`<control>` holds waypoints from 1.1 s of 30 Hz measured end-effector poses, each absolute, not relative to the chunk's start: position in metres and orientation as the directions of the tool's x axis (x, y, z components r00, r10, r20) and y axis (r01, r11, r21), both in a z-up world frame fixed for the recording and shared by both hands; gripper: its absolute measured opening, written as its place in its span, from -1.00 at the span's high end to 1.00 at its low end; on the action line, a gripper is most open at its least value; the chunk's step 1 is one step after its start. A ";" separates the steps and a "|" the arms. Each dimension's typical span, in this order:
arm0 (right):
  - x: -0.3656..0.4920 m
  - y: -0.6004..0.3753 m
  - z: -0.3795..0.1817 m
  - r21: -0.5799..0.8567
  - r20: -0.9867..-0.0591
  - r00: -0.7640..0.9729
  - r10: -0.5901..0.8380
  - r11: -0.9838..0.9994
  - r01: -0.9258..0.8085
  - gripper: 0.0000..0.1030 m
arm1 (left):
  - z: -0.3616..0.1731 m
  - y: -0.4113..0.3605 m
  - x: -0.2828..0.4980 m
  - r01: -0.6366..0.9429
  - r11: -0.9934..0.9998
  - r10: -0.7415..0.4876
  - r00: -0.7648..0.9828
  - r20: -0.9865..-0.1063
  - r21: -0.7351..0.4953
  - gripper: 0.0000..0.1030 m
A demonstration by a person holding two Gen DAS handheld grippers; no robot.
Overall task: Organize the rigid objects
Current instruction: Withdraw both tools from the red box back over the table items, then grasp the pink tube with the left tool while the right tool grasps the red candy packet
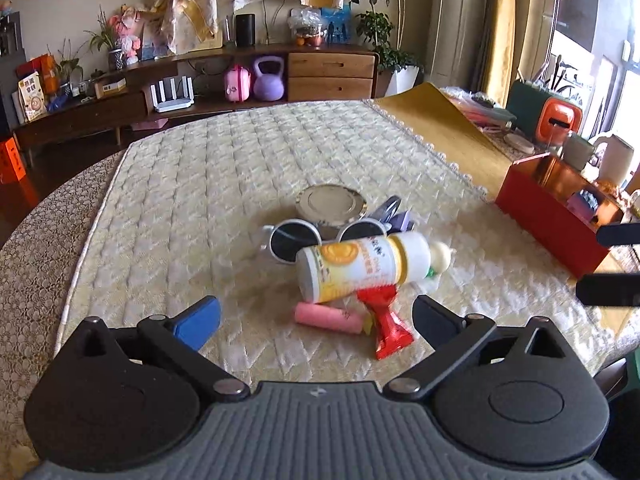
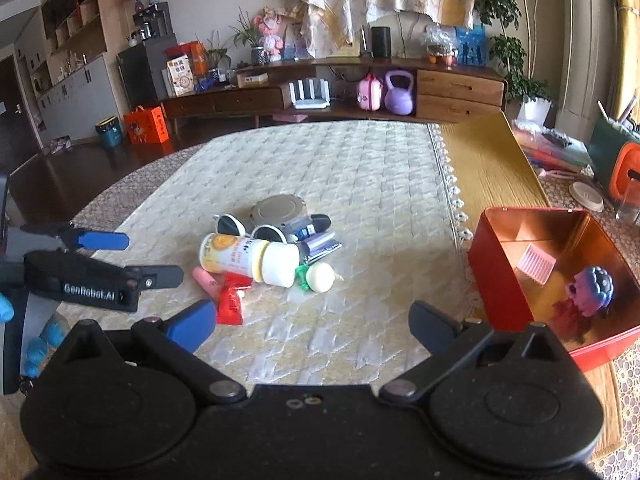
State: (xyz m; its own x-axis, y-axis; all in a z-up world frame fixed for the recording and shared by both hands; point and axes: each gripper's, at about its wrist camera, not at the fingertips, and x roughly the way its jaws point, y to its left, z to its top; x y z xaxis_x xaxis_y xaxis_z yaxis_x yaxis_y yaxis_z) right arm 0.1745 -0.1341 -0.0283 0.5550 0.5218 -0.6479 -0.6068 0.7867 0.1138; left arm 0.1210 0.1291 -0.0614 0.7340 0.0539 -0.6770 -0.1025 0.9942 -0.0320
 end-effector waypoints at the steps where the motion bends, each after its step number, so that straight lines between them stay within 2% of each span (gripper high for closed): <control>1: 0.177 -0.133 -0.031 0.115 -0.653 0.553 0.518 0.789 -0.604 -1.00 | -0.066 0.130 0.122 -0.101 0.994 0.054 0.730 -0.681 -0.029 -1.00; 5: 0.186 -0.128 -0.040 0.109 -0.670 0.542 0.507 0.789 -0.604 -1.00 | -0.083 0.133 0.129 -0.102 0.995 0.071 0.717 -0.694 -0.004 -1.00; 10: 0.194 -0.119 -0.053 0.111 -0.691 0.517 0.505 0.781 -0.614 -0.99 | -0.106 0.146 0.141 -0.139 0.988 0.046 0.677 -0.735 -0.066 -1.00; 28: 0.213 -0.081 -0.072 0.131 -0.724 0.450 0.522 0.746 -0.653 -0.92 | -0.127 0.135 0.152 -0.052 0.998 0.026 0.726 -0.687 -0.017 -0.99; 33: 0.218 -0.065 -0.079 0.140 -0.736 0.424 0.527 0.732 -0.667 -0.75 | -0.128 0.134 0.152 -0.026 1.000 0.008 0.736 -0.676 -0.016 -0.99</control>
